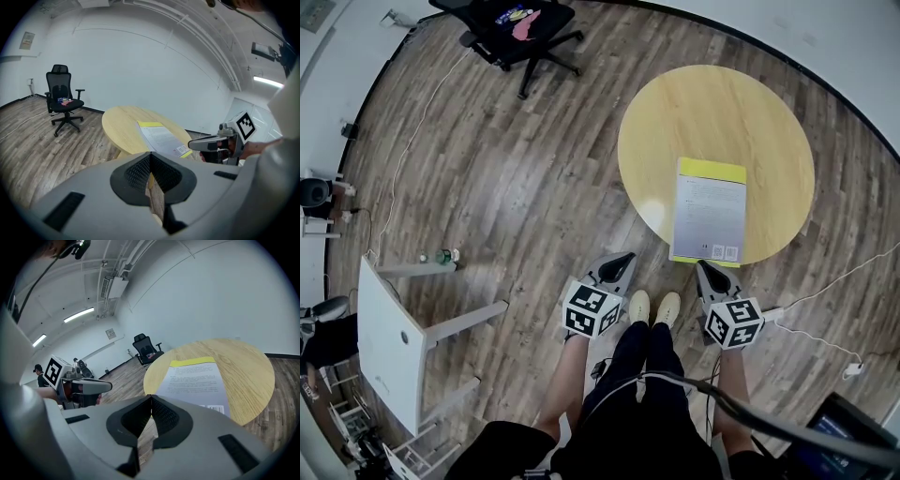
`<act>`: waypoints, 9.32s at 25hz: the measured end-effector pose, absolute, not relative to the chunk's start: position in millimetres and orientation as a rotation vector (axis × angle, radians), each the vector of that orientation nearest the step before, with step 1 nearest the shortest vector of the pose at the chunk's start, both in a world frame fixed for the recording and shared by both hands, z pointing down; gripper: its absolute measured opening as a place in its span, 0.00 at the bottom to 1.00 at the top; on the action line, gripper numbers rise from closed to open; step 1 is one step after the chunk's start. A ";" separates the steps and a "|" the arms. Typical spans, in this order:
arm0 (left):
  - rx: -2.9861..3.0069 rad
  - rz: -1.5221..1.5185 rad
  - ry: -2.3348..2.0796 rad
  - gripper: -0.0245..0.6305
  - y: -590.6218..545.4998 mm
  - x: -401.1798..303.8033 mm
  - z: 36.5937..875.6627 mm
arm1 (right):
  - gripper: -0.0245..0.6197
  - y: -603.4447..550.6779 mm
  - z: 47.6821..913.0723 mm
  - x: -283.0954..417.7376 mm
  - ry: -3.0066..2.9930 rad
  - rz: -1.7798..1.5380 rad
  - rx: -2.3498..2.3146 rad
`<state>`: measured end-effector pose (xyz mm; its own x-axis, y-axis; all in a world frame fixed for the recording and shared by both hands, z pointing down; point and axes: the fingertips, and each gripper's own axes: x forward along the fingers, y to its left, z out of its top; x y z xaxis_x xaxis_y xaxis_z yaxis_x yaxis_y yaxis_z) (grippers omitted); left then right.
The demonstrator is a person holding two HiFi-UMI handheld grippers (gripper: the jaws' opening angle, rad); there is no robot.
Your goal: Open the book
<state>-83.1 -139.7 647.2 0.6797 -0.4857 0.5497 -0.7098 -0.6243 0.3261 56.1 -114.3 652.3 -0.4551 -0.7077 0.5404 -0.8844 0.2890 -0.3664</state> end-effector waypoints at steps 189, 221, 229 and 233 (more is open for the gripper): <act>2.584 0.577 -0.617 0.04 -177.9 134.7 595.5 | 0.05 -75.5 657.2 311.6 -1.662 0.921 1.912; 2.474 0.670 -0.585 0.04 -181.5 133.8 663.1 | 0.05 -74.5 728.4 319.3 -1.593 1.046 1.870; 2.473 0.675 -0.574 0.04 -180.8 135.3 662.0 | 0.12 -73.3 725.8 317.3 -1.625 1.060 1.893; 2.474 0.673 -0.575 0.04 -181.8 137.5 659.0 | 0.34 -71.8 724.8 320.5 -1.632 1.079 1.906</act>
